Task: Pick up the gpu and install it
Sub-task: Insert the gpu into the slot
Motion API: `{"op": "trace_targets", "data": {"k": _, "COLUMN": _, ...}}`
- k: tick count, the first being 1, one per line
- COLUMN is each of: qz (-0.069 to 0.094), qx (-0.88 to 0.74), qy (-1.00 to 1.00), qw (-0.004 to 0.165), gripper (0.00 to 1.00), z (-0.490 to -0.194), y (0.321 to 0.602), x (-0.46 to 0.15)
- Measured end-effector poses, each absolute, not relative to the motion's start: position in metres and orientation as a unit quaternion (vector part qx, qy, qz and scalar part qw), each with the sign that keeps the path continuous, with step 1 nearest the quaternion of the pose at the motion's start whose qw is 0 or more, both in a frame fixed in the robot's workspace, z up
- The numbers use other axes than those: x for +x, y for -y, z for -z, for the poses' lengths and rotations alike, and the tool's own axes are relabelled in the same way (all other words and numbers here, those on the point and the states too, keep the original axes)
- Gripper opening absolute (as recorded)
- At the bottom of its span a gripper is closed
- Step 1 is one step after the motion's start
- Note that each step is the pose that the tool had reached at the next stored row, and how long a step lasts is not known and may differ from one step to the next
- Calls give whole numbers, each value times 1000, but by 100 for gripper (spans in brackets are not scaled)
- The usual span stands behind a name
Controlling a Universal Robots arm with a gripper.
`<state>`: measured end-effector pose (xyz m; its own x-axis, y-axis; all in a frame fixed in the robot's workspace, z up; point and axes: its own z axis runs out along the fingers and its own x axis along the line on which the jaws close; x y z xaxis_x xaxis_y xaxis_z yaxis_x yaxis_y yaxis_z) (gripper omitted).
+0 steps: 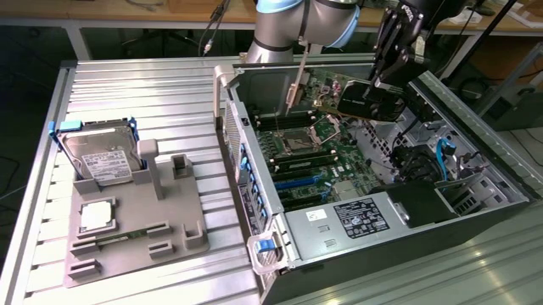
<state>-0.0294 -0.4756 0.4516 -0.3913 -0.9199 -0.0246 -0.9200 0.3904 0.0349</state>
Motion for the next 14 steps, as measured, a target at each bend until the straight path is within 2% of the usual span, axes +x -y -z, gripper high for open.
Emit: {"op": "trace_targets", "data": {"k": 14, "qz": -21, "qx": -629, "qy": -777, "qw": -1, "gripper": 27, "z": -452, "y": 476, "x": -29}}
